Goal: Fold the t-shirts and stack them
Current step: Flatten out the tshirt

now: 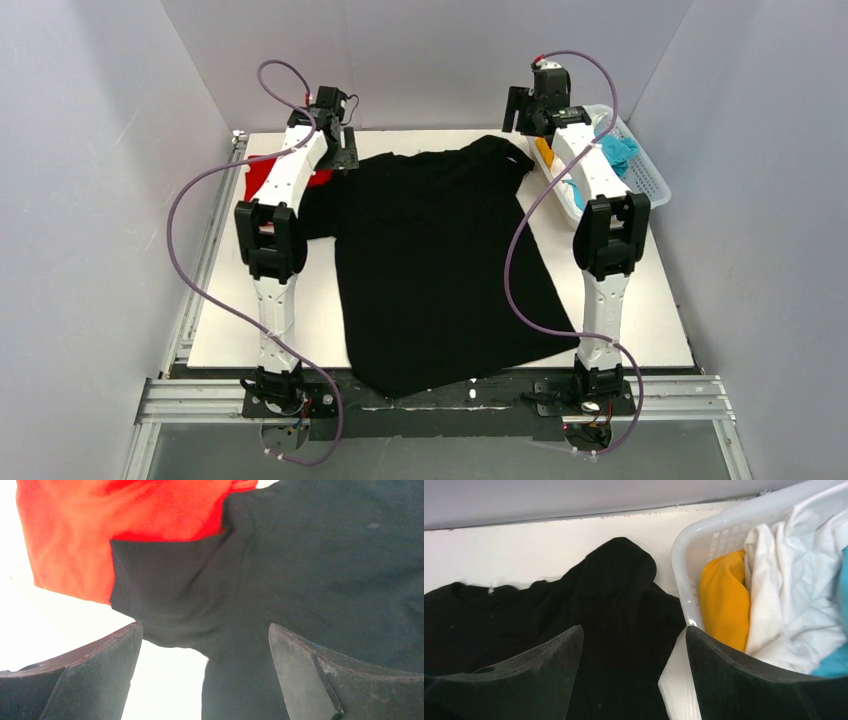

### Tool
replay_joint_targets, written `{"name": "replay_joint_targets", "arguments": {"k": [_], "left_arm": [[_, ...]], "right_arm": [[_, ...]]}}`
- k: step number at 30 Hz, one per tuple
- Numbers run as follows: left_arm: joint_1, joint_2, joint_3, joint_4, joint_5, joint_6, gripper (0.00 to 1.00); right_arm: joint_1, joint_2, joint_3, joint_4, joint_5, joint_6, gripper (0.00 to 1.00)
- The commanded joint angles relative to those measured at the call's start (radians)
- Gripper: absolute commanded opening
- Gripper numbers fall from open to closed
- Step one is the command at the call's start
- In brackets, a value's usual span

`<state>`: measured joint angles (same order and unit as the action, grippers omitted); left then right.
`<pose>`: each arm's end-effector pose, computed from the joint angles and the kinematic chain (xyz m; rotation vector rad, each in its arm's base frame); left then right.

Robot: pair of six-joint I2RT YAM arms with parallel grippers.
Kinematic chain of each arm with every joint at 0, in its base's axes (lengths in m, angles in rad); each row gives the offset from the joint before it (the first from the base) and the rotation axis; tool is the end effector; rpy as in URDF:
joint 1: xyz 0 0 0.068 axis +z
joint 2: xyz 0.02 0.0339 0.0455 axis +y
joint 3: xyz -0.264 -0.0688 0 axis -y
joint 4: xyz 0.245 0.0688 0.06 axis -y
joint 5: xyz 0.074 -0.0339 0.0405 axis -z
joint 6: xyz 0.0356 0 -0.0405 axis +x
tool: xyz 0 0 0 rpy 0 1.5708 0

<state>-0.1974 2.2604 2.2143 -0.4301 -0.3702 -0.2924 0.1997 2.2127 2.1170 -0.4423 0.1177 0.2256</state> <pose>0.5230 -0.0915 0.3167 -0.3229 1.9869 0.0678 0.5120 0.0994 0.3052 0.0977 2.1051 0.1311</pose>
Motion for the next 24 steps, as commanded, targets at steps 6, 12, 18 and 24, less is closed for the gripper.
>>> {"name": "replay_joint_targets", "arguments": {"k": [6,12,18,24], "left_arm": [[-0.034,-0.437,-0.413,-0.064,0.470,-0.166,0.98],[-0.090,-0.488,-0.711,0.076,0.597,-0.172,0.98],[-0.094,-0.361,-0.735,0.032,0.584,-0.200,0.98],[-0.108,-0.354,-0.871,0.052,0.523,-0.239,0.98]], "right_arm": [[0.118,-0.534,-0.434,-0.172,-0.073,0.118,0.86],[0.285,-0.835,-1.001,-0.124,-0.078,0.390,0.86],[0.326,-0.867,-1.230,-0.048,-0.072,0.508,0.86],[0.325,-0.674,-1.202,-0.025,-0.027,0.520,0.86]]}}
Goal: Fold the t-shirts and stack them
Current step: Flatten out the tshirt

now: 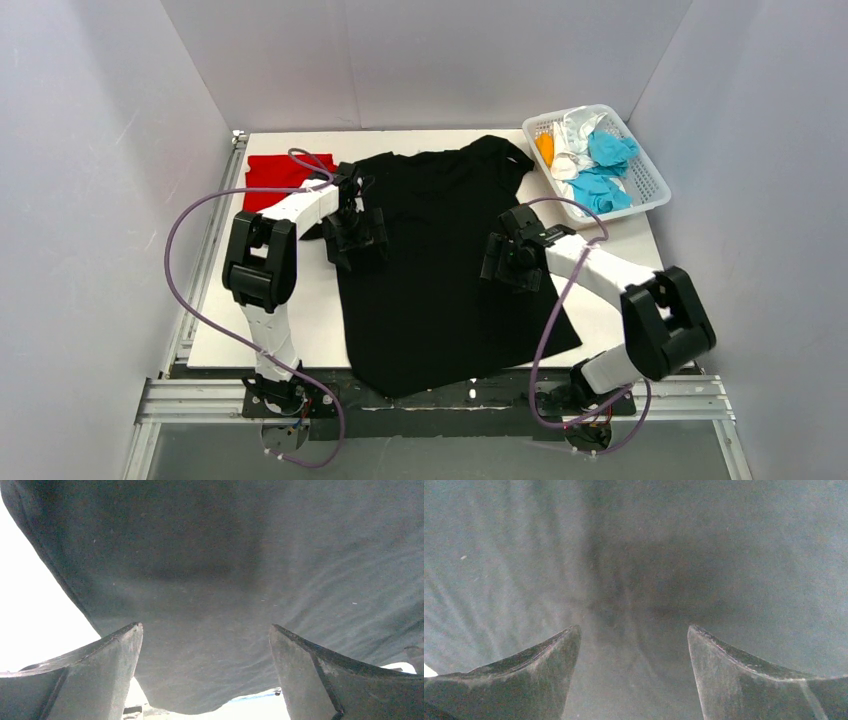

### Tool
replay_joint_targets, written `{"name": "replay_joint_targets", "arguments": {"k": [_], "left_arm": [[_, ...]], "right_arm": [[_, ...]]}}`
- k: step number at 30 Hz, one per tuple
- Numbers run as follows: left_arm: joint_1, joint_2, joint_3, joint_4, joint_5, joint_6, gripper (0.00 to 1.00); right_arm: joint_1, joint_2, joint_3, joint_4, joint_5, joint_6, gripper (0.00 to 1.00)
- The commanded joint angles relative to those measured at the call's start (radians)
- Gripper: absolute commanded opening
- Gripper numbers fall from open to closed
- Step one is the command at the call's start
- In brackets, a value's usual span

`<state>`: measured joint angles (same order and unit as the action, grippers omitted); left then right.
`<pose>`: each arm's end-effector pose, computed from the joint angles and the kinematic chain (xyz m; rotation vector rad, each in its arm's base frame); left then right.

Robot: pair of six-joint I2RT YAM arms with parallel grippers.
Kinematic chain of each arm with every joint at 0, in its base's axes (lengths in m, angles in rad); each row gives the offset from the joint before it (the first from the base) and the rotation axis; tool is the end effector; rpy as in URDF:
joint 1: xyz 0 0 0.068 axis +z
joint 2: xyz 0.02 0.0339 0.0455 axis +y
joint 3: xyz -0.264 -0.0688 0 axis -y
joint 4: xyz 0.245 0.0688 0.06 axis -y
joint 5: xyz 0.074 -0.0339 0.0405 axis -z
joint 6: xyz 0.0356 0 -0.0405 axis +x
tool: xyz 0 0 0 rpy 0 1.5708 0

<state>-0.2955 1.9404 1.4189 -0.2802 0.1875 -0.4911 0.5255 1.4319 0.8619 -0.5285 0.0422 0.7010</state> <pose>0.4128 -0.1326 0.2113 -0.1456 2.4330 -0.5893 0.2360 0.1351 0.1957 0.2515 2.7010 0.3289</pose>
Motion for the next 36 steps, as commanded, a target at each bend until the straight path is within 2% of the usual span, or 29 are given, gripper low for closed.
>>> {"name": "replay_joint_targets", "arguments": {"k": [1,5,8,11,16,19,21,23,27,29,32,36], "left_arm": [[-0.022,-0.038,-0.106,-0.096,-0.058,-0.063,0.98],[-0.080,-0.070,-0.253,-0.076,-0.112,-0.136,0.98],[-0.115,-0.150,-0.408,-0.018,-0.070,-0.223,0.98],[-0.188,-0.252,-0.548,-0.013,-0.094,-0.287,0.98],[-0.336,-0.372,-0.677,0.070,-0.070,-0.436,0.98],[-0.414,-0.357,-0.605,0.084,-0.090,-0.421,0.98],[-0.451,-0.323,-0.567,0.149,-0.072,-0.421,0.98],[-0.486,-0.265,-0.522,0.207,-0.045,-0.423,0.98],[-0.542,-0.126,-0.362,0.210,-0.003,-0.417,0.98],[-0.560,-0.113,-0.318,0.208,-0.002,-0.409,0.98],[-0.570,-0.177,-0.307,0.154,-0.075,-0.364,0.98],[-0.569,-0.352,-0.320,0.022,-0.346,-0.250,0.98]], "right_arm": [[-0.001,0.148,0.074,0.062,0.075,0.042,0.85],[-0.017,0.298,0.196,0.062,0.142,0.016,0.85],[-0.031,0.390,0.295,0.076,0.094,-0.032,0.85],[-0.036,0.473,0.423,0.085,0.039,-0.102,0.84],[-0.036,0.620,0.670,0.083,-0.050,-0.227,0.83],[-0.036,0.708,0.838,0.071,-0.124,-0.278,0.83],[-0.036,0.767,0.950,0.059,-0.174,-0.312,0.83],[-0.036,0.824,1.062,0.034,-0.218,-0.336,0.83],[-0.040,0.893,1.232,-0.023,-0.251,-0.381,0.83],[-0.050,0.890,1.258,-0.044,-0.241,-0.388,0.83],[-0.081,0.833,1.232,-0.079,-0.205,-0.385,0.83],[-0.130,0.645,1.067,-0.089,-0.137,-0.357,0.83]]}}
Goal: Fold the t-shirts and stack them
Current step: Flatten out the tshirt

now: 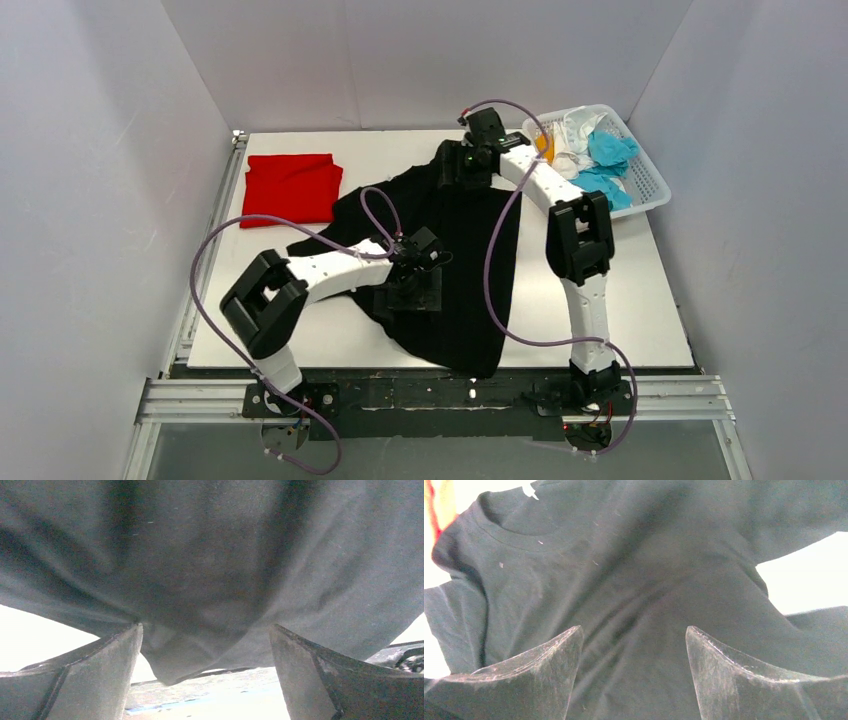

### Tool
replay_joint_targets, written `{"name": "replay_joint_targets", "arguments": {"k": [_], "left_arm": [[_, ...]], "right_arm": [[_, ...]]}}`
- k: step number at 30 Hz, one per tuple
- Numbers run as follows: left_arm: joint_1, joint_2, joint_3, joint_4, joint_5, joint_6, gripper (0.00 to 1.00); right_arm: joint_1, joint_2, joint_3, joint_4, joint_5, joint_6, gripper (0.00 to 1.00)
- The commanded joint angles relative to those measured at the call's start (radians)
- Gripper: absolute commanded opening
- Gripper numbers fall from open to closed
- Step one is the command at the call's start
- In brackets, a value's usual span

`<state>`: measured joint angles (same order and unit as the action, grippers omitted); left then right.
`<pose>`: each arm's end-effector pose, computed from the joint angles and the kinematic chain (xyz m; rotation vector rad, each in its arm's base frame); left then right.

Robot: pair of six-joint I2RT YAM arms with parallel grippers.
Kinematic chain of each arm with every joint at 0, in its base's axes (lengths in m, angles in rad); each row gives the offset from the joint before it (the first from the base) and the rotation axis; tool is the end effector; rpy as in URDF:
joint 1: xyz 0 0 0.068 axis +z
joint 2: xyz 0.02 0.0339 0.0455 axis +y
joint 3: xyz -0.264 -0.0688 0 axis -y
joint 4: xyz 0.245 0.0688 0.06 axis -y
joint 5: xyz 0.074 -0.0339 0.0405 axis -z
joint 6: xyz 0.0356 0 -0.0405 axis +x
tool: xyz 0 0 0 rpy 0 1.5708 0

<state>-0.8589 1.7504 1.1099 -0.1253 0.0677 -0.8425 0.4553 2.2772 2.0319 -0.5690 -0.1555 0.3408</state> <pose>0.2454 -0.2881 0.1990 0.0571 2.5232 -0.8640 0.4633 0.2330 0.2336 -0.2155 2.4372 0.5523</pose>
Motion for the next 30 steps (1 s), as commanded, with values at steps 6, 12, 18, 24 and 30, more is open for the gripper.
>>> {"name": "replay_joint_targets", "arguments": {"k": [6,12,18,24,30], "left_arm": [[0.188,-0.290,-0.009,-0.109,-0.235,0.218,0.98],[0.465,0.018,0.277,-0.037,0.057,0.364,0.98],[0.548,0.381,0.680,-0.250,0.107,0.448,0.98],[0.580,0.482,0.687,-0.254,0.089,0.443,0.98],[0.579,0.402,0.433,-0.220,0.107,0.326,0.98]], "right_arm": [[-0.059,-0.523,-0.567,0.032,0.059,0.133,0.83],[0.057,-0.711,-0.897,0.126,0.011,0.215,0.84],[0.165,-0.669,-0.978,0.200,0.015,0.314,0.83],[0.174,-0.558,-0.956,0.223,0.040,0.335,0.81],[0.142,-0.486,-0.914,0.188,0.123,0.302,0.81]]}}
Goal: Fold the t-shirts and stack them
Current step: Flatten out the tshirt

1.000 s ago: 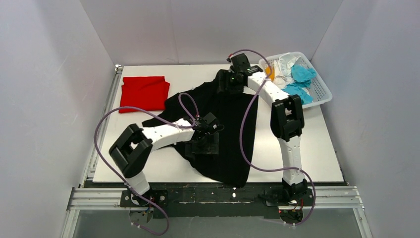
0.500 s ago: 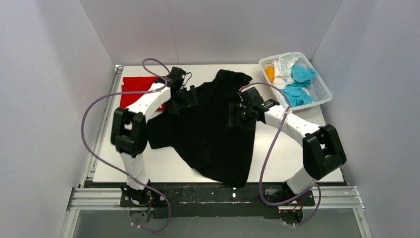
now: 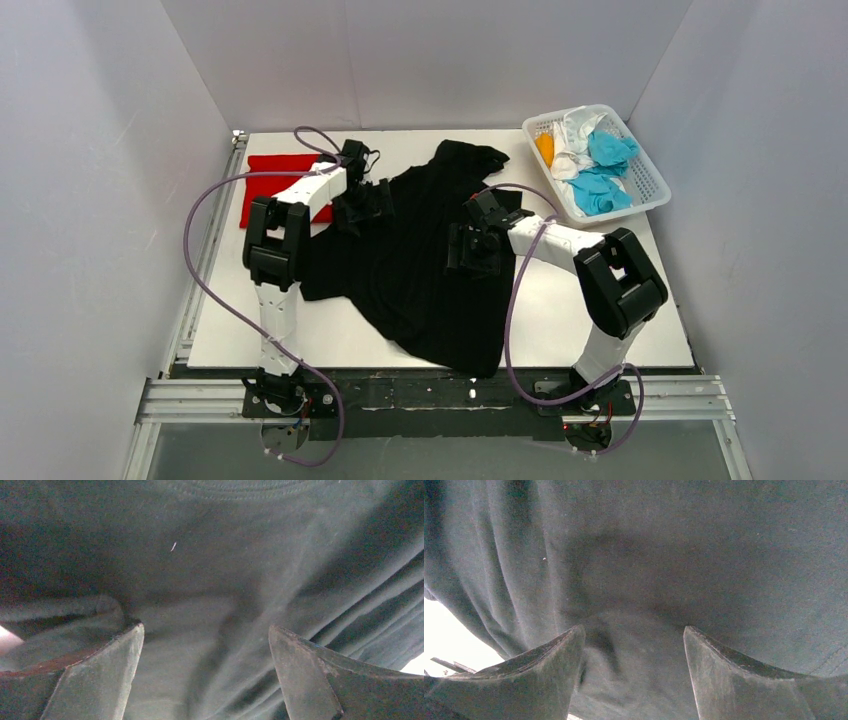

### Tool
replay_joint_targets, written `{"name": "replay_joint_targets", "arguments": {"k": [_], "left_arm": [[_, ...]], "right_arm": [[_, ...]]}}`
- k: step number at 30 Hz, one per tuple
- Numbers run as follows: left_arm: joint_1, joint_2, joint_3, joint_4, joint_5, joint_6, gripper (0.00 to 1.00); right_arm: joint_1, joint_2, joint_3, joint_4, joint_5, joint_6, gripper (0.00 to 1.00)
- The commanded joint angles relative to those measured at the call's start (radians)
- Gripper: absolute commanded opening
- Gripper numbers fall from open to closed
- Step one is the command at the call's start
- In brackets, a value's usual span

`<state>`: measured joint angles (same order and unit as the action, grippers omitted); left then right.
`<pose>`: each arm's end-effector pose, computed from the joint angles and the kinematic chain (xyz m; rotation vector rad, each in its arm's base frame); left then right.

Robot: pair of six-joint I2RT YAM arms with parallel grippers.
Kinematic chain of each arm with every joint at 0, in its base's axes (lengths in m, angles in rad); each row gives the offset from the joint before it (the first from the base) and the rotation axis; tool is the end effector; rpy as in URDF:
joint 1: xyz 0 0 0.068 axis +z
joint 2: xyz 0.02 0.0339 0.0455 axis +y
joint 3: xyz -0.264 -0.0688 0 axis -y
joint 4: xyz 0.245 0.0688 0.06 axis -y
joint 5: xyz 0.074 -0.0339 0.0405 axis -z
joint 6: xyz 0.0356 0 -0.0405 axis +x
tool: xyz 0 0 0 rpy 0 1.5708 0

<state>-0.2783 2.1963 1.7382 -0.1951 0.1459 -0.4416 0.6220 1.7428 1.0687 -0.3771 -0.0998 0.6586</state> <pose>0.4866 -0.1444 0.2066 -0.1036 2.2714 -0.5508 0.2811 0.2059 0.1726 0.0137 2.7323 0.5433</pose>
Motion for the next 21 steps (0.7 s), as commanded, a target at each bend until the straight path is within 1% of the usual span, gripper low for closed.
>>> {"name": "replay_joint_targets", "arguments": {"k": [1,6,8,11,13,15,16,18,21], "left_arm": [[-0.001,-0.083,-0.266,-0.132,0.044,-0.096,0.98],[-0.021,-0.370,-0.681,-0.013,0.045,-0.267,0.98],[-0.053,-0.481,-0.812,-0.005,0.027,-0.321,0.98],[-0.145,-0.620,-0.957,-0.017,0.003,-0.409,0.98],[-0.228,-0.679,-1.013,-0.024,-0.001,-0.463,0.98],[-0.313,-0.704,-1.021,-0.031,0.002,-0.491,0.98],[-0.336,-0.708,-1.011,-0.046,0.004,-0.492,0.98],[-0.346,-0.713,-0.967,-0.121,-0.027,-0.481,0.98],[-0.345,-0.750,-0.891,-0.199,-0.145,-0.423,0.98]], "right_arm": [[-0.039,0.061,0.062,-0.019,0.074,-0.024,0.81],[-0.139,0.099,0.110,-0.034,0.092,-0.058,0.81],[-0.180,0.123,0.149,-0.040,0.085,-0.079,0.81],[-0.233,0.175,0.237,-0.062,0.083,-0.115,0.81],[-0.266,0.207,0.294,-0.083,0.075,-0.136,0.79],[-0.298,0.228,0.343,-0.098,0.071,-0.145,0.79],[-0.312,0.232,0.363,-0.102,0.066,-0.148,0.79],[-0.336,0.224,0.387,-0.113,0.055,-0.154,0.79],[-0.340,0.180,0.377,-0.111,0.041,-0.176,0.79]]}}
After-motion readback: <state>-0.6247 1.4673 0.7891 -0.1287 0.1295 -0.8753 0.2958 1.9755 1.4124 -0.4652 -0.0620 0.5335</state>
